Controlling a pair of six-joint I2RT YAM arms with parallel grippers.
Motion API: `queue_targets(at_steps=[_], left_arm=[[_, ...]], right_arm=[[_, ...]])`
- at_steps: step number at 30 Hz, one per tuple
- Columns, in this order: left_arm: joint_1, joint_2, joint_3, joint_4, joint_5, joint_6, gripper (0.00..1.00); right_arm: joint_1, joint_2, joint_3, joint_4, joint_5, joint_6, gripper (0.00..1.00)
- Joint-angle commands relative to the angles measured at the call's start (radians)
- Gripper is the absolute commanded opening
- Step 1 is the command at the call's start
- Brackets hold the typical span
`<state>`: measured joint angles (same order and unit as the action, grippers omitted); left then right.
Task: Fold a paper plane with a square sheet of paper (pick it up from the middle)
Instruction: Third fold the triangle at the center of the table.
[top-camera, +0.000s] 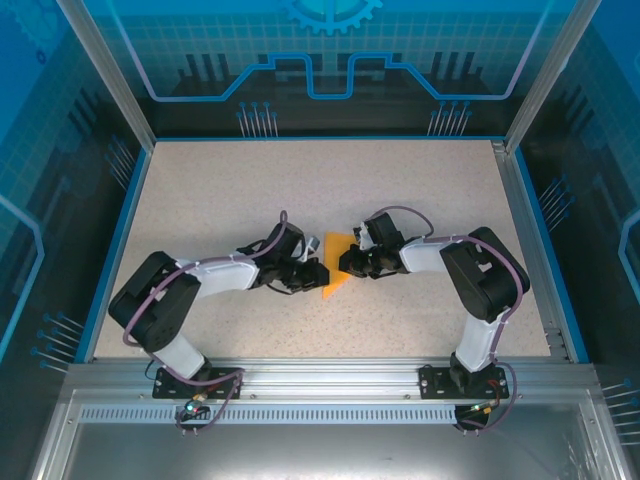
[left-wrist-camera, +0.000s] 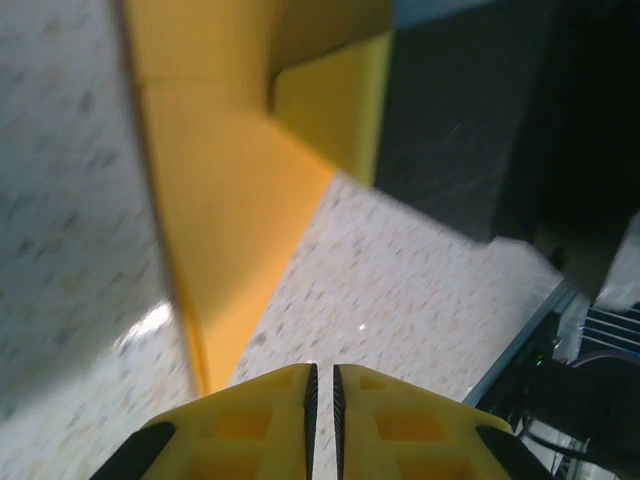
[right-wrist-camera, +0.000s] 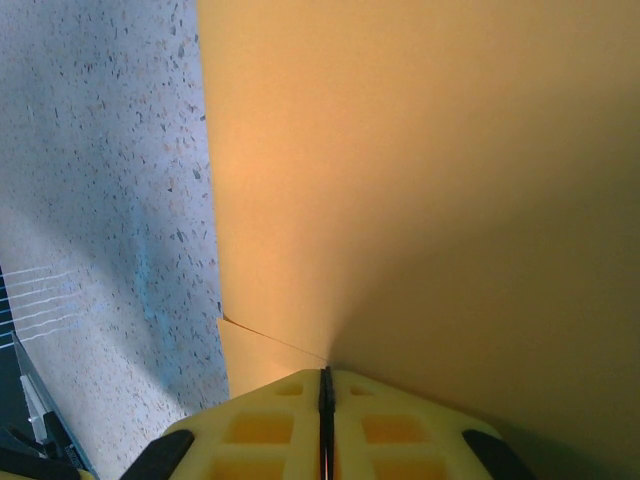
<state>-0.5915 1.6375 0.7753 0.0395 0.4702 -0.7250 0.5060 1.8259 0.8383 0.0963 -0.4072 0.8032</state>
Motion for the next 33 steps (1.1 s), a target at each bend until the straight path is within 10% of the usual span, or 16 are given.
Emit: queue_targets(at_steps=[1,20,33], left_arm=[[0.006,0.075,0.049,0.051,0.039,0.004,0.16],[0.008,0.205,0.046,-0.081,-0.047,0.102,0.15],[0.008,0.208,0.053,-0.083,-0.043,0.099,0.14]], right_arm=[[0.007,0.038,-0.008,-0.095,0.066,-0.015,0.11],[0.023,-0.198,-0.029,-0.116,0.063,-0.011,0.13],[0.073,-0.054,-0.113,0.047,0.026,0.051,0.1]])
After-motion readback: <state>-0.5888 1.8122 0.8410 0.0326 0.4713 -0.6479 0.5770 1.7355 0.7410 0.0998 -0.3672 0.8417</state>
